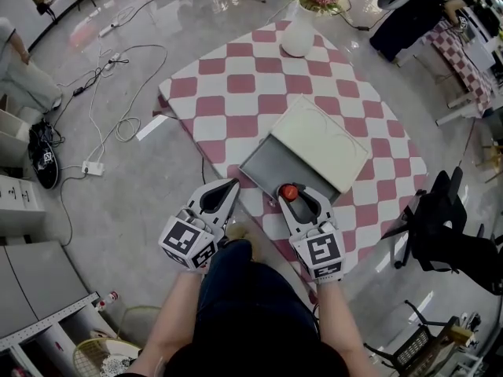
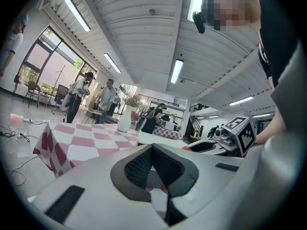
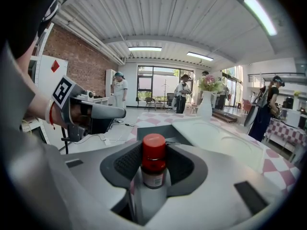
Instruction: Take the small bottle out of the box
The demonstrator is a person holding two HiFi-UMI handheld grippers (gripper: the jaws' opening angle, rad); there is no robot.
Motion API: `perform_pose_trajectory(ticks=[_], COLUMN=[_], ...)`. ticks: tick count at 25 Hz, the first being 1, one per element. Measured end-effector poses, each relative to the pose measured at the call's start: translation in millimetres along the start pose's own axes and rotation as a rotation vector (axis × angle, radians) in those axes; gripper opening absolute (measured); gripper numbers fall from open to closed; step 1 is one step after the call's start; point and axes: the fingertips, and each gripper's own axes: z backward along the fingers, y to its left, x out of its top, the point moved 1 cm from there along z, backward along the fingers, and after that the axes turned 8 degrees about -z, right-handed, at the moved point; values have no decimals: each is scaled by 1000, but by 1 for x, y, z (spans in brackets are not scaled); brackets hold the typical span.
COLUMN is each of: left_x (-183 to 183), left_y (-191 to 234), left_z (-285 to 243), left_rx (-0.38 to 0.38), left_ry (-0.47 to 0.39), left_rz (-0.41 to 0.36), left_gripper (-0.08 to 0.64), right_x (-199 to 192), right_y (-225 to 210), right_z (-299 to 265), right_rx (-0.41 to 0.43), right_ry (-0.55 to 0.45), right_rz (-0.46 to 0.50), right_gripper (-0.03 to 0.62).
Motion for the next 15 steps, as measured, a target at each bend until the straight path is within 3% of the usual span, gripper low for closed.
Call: perform_pose_trajectory(ticks=[7, 15], left_x=[9, 25], left_y=[5, 8], left_z=[-10, -22], left_rx=[-31, -69], left_ry=[10, 13], left_rz=[-3, -29], left_gripper=[3, 3], right_x=[1, 14], right_y=[-2, -13], right_z=[0, 9], right_rx=[-16, -36], right_ry=[-11, -56], right_rz=[-12, -89], right_gripper=[149, 147])
